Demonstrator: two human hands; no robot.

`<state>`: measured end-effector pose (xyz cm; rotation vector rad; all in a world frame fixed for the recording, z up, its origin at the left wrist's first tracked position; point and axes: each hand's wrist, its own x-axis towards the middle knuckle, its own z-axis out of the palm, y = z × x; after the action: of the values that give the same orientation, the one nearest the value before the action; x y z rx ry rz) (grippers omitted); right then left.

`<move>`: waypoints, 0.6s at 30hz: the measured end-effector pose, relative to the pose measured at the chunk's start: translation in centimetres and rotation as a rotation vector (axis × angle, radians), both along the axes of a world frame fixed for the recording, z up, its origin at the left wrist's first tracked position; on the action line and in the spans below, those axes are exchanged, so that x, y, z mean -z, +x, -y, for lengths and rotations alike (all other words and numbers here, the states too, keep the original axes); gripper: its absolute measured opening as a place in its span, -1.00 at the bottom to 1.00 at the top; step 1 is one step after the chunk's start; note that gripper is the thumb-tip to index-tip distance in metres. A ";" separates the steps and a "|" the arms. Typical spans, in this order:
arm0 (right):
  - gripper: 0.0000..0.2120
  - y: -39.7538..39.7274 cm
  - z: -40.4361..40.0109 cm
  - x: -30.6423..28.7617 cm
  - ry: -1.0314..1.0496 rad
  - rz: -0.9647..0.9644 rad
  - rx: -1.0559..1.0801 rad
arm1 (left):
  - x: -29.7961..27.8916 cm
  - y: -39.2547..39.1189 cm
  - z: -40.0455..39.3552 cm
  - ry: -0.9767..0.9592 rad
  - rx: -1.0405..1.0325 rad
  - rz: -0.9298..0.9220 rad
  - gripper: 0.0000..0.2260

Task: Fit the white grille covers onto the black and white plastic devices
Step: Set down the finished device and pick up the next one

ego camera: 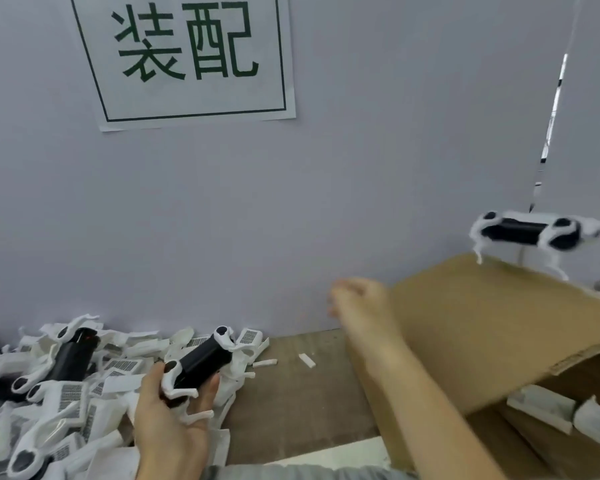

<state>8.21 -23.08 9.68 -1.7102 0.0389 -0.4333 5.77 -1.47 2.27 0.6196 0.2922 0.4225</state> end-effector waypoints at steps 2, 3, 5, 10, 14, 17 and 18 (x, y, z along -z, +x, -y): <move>-0.60 -0.5 -3.6 1.3 -0.198 -0.174 -0.249 | 0.3 0.2 0.2 0.048 0.019 0.026 -0.90; -0.49 -1.0 -5.3 1.8 -0.207 -0.227 -0.361 | 0.5 0.3 0.4 0.105 0.031 0.047 -0.88; -0.32 -2.0 -7.8 2.7 -0.111 -0.292 -0.519 | 0.9 0.5 1.2 0.280 0.066 0.077 -0.78; -0.72 -2.1 -7.8 4.2 0.112 -0.242 -0.489 | 0.9 0.3 2.5 0.524 0.059 0.073 -0.95; -0.74 -1.8 -7.3 5.2 0.098 -0.071 -0.388 | 0.7 0.3 3.1 0.433 0.131 -0.001 -0.78; -0.69 -1.8 -7.7 5.3 0.109 -0.034 -0.565 | 0.2 0.0 3.5 0.378 0.258 0.004 -0.70; -0.69 -1.9 -7.9 5.4 0.065 -0.013 -0.587 | 0.0 -0.2 3.5 0.374 0.279 0.000 -0.71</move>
<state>6.28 -15.14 4.29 -1.5710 -0.4257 0.0172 5.57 -4.97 2.29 1.0120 0.1222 0.2075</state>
